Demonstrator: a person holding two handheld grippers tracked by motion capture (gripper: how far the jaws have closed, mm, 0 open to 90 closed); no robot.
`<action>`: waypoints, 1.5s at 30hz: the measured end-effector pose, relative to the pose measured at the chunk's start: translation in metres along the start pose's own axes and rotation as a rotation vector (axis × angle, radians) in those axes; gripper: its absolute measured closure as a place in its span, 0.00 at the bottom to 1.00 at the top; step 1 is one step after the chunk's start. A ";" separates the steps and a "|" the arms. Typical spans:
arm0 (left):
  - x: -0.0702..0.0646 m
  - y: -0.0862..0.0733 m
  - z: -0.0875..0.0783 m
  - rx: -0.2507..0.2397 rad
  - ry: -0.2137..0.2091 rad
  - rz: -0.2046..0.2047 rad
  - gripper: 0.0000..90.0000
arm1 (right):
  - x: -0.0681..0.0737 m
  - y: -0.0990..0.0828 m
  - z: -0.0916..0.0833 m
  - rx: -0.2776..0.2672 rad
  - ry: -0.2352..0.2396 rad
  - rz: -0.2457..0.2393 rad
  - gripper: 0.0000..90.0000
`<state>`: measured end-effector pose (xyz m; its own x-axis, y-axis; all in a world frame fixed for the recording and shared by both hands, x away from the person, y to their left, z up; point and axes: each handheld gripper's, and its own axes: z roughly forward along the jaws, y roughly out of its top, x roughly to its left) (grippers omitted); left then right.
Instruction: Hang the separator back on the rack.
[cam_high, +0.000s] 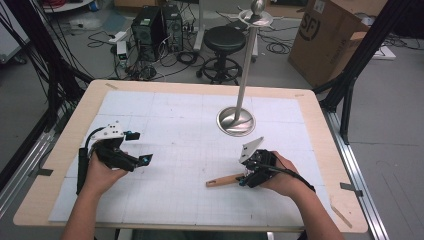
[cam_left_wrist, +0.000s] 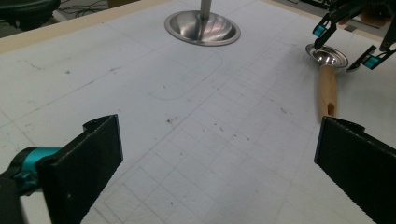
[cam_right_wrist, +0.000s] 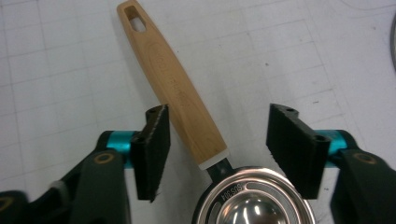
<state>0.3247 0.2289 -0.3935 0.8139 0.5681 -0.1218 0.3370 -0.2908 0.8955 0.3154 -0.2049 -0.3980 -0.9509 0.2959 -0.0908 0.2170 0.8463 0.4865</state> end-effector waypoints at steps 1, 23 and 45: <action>0.000 0.000 0.000 -0.001 0.000 0.000 0.02 | -0.001 0.000 0.001 0.000 0.003 0.001 0.47; -0.001 -0.001 0.004 0.017 -0.009 0.002 0.02 | -0.001 0.000 0.020 0.144 0.060 -0.066 0.58; -0.002 -0.001 0.005 0.022 -0.022 0.006 0.02 | -0.006 0.005 0.021 0.193 0.104 -0.061 0.68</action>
<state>0.3255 0.2244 -0.3967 0.8258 0.5497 -0.1264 0.3427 -0.3110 0.8865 0.3270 -0.1935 -0.4136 -0.9789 0.2034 -0.0202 0.1875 0.9330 0.3070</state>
